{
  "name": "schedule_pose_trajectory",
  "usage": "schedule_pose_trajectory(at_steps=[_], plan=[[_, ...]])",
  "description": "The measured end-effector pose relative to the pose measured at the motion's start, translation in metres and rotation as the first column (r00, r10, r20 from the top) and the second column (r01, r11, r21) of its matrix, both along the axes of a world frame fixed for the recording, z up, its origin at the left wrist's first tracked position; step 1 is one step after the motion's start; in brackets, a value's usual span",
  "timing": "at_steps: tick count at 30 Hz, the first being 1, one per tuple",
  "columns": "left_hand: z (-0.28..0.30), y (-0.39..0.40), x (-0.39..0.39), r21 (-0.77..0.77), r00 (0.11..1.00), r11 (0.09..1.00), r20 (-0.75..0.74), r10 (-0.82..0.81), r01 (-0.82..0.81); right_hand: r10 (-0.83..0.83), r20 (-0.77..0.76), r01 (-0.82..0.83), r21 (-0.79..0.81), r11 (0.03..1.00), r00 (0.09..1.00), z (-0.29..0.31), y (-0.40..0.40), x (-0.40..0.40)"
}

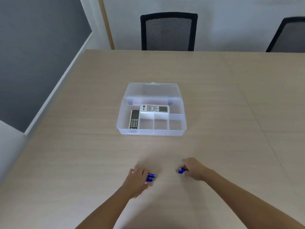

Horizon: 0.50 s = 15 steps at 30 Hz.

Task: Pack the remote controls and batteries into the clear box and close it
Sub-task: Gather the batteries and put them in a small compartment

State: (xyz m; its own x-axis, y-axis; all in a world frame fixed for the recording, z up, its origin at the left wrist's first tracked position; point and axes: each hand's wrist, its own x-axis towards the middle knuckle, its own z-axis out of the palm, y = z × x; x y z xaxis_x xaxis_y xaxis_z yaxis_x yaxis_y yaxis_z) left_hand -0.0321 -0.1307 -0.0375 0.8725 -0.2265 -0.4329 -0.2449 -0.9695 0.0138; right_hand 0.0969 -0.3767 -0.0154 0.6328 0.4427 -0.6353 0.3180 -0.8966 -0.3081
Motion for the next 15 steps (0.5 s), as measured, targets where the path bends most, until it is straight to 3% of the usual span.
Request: schedule_pose_trajectory(at_steps=[3, 5, 7, 9, 11, 13, 15], plan=[[-0.007, -0.003, -0.002, -0.004, 0.998, 1.0, 0.069, -0.006, 0.006, 0.017, 0.013, -0.016, -0.056, 0.998, 1.0, -0.01, -0.002, -0.011], [-0.004, -0.003, 0.001, -0.03, 0.999, 0.999, 0.025, 0.026, -0.025, 0.031, 0.042, -0.028, -0.06, 0.998, 0.999, -0.009, 0.001, -0.013], [-0.005, -0.001, 0.012, -0.148, 0.969, 0.958, -0.04, 0.242, -0.245, 0.027, 0.035, -0.026, -0.024, 0.999, 0.999, 0.0, 0.003, -0.005], [0.003, 0.003, 0.025, -0.37, 0.873, 0.792, -0.176, 0.454, -0.486, -0.086, 0.068, 0.077, 0.127, 0.989, 0.994, 0.017, 0.007, 0.012], [0.015, 0.008, 0.041, -0.507, 0.781, 0.602, -0.302, 0.547, -0.617, -0.328, 0.112, 0.277, 0.329, 0.903, 0.938, 0.035, 0.015, 0.043], [0.026, 0.016, 0.056, -0.589, 0.691, 0.402, -0.423, 0.586, -0.702, -0.522, 0.141, 0.412, 0.457, 0.788, 0.841, 0.05, 0.031, 0.08], [0.035, 0.022, 0.071, -0.605, 0.603, 0.238, -0.518, 0.606, -0.76, -0.604, 0.129, 0.478, 0.493, 0.727, 0.786, 0.056, 0.051, 0.113]])
